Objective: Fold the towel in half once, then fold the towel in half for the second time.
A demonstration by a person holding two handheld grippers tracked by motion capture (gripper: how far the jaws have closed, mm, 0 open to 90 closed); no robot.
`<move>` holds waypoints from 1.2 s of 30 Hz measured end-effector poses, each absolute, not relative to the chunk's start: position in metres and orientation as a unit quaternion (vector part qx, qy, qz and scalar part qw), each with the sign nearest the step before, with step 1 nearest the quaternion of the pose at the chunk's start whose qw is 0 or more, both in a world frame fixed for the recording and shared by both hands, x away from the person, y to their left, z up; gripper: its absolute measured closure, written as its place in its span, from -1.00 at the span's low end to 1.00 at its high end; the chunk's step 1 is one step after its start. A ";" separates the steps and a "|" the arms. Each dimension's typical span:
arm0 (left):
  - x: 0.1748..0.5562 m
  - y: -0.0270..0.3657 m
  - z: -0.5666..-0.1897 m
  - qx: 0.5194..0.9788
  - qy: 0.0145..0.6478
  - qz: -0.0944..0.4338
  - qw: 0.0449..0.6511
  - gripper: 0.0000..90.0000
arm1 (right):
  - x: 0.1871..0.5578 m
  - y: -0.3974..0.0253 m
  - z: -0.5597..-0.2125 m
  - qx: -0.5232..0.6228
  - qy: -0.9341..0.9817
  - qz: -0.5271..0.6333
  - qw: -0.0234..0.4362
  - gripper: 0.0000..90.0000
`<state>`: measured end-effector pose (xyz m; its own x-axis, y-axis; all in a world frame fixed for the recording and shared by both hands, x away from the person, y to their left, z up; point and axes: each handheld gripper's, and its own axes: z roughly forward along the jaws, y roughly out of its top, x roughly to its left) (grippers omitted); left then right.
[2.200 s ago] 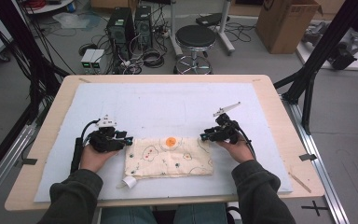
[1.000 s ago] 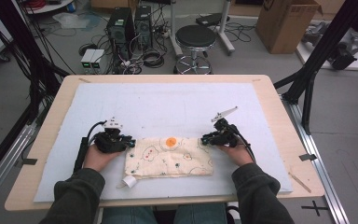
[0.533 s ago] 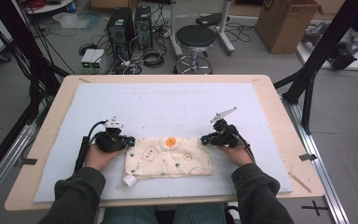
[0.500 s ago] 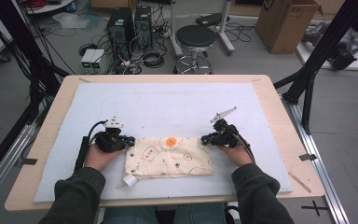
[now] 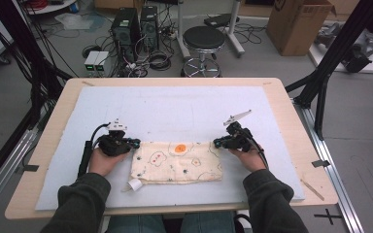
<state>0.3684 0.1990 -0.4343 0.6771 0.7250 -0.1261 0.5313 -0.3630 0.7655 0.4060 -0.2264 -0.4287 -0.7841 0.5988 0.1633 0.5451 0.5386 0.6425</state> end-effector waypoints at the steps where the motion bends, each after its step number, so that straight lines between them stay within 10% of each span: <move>1: 0.369 0.199 -0.434 0.818 0.383 0.119 0.412 0.90 | 0.406 -0.226 -0.428 0.328 0.875 0.353 0.038 0.91; 36: 0.390 0.198 -0.423 0.801 0.397 0.133 0.429 0.90 | 0.427 -0.230 -0.422 0.352 0.857 0.374 0.036 0.91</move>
<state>0.3899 0.1983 -0.4226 0.6496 0.7495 -0.1279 0.5216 -0.3170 0.7921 0.4274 -0.2301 -0.4220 -0.7491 0.6309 0.2021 0.5770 0.4715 0.6669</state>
